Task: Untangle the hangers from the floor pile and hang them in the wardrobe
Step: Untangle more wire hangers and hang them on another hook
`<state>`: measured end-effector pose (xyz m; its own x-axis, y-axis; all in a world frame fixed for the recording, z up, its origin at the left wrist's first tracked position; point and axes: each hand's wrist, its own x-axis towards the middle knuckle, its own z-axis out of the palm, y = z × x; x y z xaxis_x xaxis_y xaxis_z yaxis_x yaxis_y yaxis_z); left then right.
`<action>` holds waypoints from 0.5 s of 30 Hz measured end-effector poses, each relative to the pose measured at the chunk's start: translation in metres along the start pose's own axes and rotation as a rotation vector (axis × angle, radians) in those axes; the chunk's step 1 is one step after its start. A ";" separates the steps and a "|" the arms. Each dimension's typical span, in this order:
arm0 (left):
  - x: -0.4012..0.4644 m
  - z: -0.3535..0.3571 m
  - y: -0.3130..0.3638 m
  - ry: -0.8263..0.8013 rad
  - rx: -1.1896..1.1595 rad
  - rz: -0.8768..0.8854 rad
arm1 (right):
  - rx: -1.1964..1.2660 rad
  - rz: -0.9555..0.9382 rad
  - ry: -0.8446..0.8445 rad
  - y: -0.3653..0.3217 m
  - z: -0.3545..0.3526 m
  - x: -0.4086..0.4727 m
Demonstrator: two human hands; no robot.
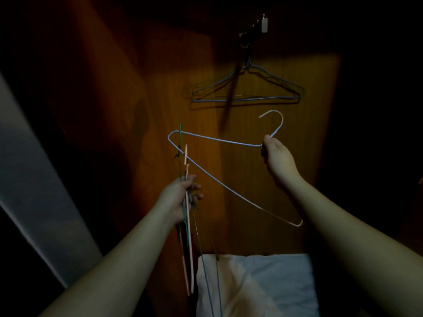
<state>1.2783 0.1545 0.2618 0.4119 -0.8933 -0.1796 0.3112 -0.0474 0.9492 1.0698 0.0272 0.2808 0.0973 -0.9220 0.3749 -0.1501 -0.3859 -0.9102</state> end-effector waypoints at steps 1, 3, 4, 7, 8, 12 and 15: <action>0.001 0.000 0.000 0.014 0.033 -0.007 | 0.001 -0.017 0.003 -0.003 -0.001 0.001; 0.003 0.000 0.000 0.010 0.054 -0.024 | -0.013 -0.055 0.023 -0.007 -0.004 0.002; 0.004 0.000 0.001 -0.007 0.038 -0.034 | -0.016 -0.071 0.033 -0.009 -0.005 0.003; 0.006 0.001 0.009 -0.061 -0.003 -0.056 | 0.014 -0.067 0.050 -0.010 -0.006 0.007; 0.006 0.000 0.012 -0.077 -0.010 -0.058 | 0.030 -0.054 0.056 -0.010 -0.007 0.010; 0.012 0.001 0.021 -0.129 -0.065 -0.042 | 0.066 -0.019 0.081 -0.006 -0.014 0.019; 0.015 0.005 0.026 -0.128 -0.083 0.002 | 0.070 -0.003 0.080 -0.007 -0.019 0.025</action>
<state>1.2880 0.1371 0.2846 0.3020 -0.9432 -0.1386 0.3822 -0.0134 0.9240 1.0544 0.0062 0.3003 0.0183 -0.9214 0.3883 -0.0804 -0.3884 -0.9180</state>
